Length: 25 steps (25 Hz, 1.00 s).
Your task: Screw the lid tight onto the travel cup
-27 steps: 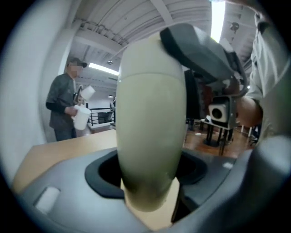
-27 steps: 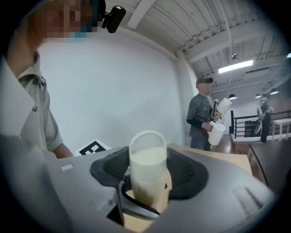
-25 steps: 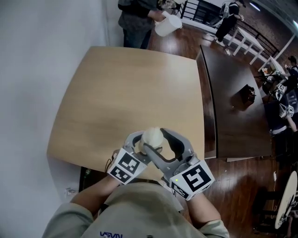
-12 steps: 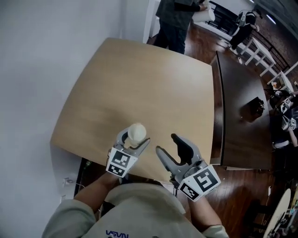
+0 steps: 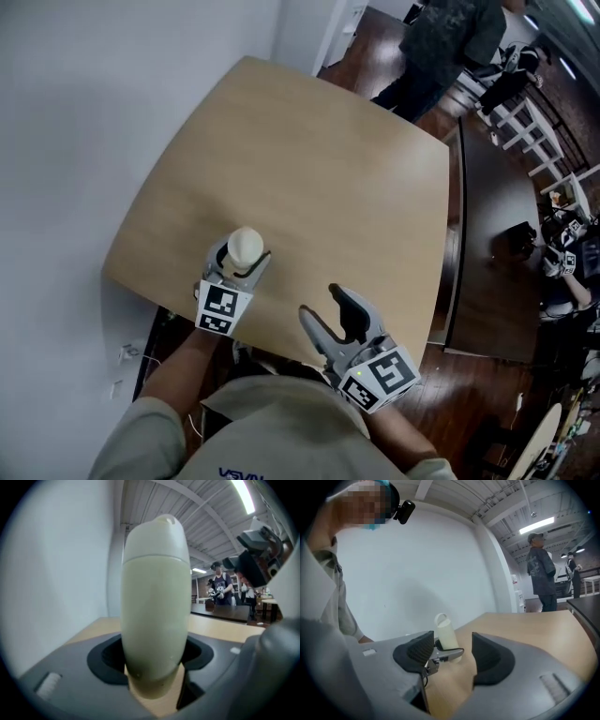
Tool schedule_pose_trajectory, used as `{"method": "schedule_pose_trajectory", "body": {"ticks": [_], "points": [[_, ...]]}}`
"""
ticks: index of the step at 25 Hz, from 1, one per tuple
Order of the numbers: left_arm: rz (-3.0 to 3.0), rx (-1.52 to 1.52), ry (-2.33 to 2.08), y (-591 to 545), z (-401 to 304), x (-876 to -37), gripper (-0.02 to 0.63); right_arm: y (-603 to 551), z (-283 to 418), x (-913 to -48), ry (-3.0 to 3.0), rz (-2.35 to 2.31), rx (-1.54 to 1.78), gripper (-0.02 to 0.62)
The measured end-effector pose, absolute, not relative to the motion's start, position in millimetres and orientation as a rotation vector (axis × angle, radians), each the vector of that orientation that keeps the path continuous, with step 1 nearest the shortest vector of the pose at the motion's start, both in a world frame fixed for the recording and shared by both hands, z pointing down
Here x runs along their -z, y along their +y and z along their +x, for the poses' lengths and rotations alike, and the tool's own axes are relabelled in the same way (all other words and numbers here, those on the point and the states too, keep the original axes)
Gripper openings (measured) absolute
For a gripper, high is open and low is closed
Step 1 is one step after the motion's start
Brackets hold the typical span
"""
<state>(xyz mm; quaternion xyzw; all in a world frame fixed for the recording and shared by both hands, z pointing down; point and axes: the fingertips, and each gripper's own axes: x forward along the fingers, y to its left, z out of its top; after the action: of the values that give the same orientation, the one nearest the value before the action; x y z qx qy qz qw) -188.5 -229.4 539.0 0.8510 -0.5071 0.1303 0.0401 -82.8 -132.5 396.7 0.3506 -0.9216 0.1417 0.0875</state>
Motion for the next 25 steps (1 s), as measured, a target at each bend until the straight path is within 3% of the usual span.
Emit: {"method": "schedule_pose_trajectory", "body": {"ticks": [6, 15, 25], "points": [[2.490, -0.390, -1.645, -251, -249, -568, 0.313, -126, -122, -409, -2.721, 0.984, -0.455, 0.253], [2.445, -0.400, -1.653, -259, -287, -603, 0.312, -121, -144, -421, -2.681, 1.006, -0.499, 0.253], [2.460, -0.360, -1.608, -252, -283, -628, 0.311, -128, -140, -418, -2.659, 1.104, -0.501, 0.253]]}}
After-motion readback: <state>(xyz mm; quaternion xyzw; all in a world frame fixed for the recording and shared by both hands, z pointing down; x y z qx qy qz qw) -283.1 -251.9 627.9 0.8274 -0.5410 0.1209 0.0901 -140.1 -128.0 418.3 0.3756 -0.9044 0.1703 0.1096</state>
